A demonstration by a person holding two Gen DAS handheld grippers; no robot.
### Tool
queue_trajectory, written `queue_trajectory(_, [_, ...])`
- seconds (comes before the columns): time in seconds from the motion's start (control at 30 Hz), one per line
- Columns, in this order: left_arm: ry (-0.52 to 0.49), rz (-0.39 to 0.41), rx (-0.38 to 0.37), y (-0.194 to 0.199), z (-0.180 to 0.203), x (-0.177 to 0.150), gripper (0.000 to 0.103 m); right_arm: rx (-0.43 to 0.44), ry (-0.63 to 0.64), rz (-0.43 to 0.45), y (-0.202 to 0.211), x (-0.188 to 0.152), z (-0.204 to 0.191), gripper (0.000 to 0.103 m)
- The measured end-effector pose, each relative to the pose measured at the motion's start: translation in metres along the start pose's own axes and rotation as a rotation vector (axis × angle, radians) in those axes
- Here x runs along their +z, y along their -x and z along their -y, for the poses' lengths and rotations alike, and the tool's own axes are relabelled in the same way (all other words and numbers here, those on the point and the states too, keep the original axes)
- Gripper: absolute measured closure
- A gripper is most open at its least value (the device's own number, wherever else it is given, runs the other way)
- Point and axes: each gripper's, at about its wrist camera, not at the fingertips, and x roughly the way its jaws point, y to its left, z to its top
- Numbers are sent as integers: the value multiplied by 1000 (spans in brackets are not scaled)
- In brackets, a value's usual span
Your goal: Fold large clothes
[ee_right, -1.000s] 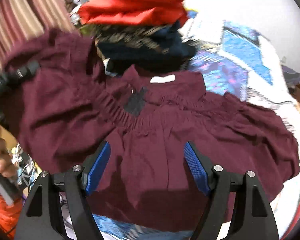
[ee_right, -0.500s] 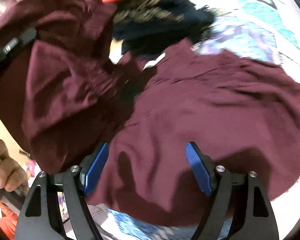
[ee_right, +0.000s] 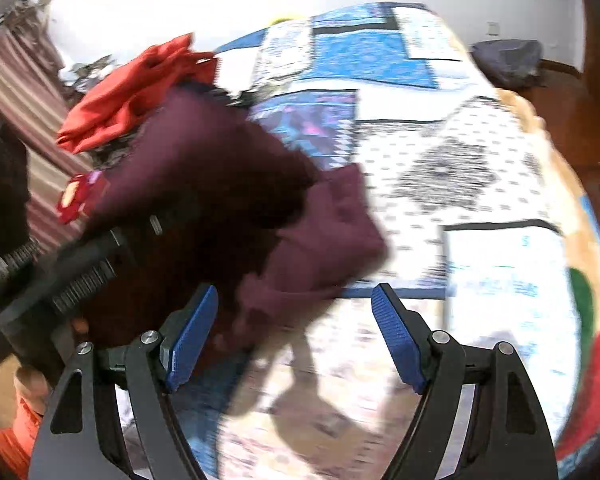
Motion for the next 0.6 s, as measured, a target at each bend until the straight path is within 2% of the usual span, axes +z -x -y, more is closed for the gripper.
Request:
queue_trajectory(0.03, [-10, -29, -6, -7, 3, -5, 80, -16, -1, 4, 4, 0, 5, 27])
queue_trajectory(0.13, [-39, -46, -11, -4, 6, -10, 66, -30, -15, 22, 16, 1, 13, 27])
queue_trajectory(0.2, [-31, -75, -71, 2, 6, -11, 43, -28, -19, 37, 23, 5, 16, 27])
queue_trajectory(0.27, [-13, -90, -129, 12, 8, -11, 35, -30, -7, 56, 32, 8, 13, 27])
queue_trajectory(0.33, [-11, -92, -160, 24, 4, -12, 34, -31, 19, 75, 36, 13, 7, 27])
queue_trajectory(0.47, [13, -44, -135, 58, -13, -7, 33, -15, 100, 104, 42, 27, -12, 27])
queue_trajectory(0.53, [21, -1, -111, 75, -27, -5, 25, -5, 157, 116, 45, 32, -27, 27])
queue_trajectory(0.6, [30, 47, -52, 88, -41, -5, 7, -3, 219, 130, 44, 36, -44, 27])
